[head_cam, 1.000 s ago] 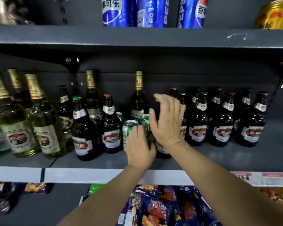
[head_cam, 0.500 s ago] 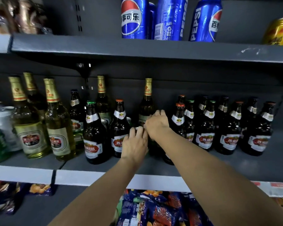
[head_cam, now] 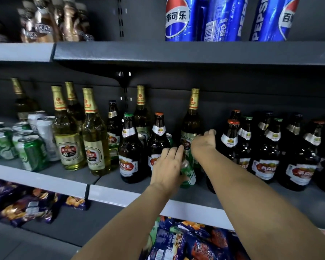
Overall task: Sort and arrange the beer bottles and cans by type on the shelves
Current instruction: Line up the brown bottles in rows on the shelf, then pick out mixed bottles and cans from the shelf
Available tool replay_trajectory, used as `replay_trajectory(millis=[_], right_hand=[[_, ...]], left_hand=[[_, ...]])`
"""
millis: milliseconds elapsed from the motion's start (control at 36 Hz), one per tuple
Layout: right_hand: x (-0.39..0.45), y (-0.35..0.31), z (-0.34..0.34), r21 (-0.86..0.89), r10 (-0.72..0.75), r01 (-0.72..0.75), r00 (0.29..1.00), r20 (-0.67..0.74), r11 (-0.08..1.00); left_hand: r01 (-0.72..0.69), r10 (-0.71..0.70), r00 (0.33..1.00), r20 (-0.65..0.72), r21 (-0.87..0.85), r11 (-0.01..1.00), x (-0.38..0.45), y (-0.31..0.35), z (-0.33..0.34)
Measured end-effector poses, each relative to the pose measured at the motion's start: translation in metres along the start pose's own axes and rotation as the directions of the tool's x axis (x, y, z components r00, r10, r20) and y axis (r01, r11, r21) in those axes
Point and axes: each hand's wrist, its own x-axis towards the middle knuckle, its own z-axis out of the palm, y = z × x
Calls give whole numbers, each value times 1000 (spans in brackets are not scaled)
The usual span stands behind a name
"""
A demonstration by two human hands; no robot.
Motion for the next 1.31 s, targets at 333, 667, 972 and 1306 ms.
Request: replay_trajectory(millis=[333, 667, 972, 1306], right_hand=[[10, -6, 1, 106, -34, 34, 999, -8, 994], [-31, -18, 6, 480, -22, 121, 978, -207, 869], [-91, -10, 14, 754, -16, 245, 955, -297, 609], [-143, -47, -39, 537, -73, 542, 745, -663, 647]], left_hand=[[-6, -8, 987, -158, -89, 996, -19, -3, 17], [209, -217, 968, -128, -74, 975, -32, -5, -13], [295, -295, 947, -130, -20, 955, -61, 1, -49], [459, -443, 887, -132, 140, 877, -132, -67, -107]])
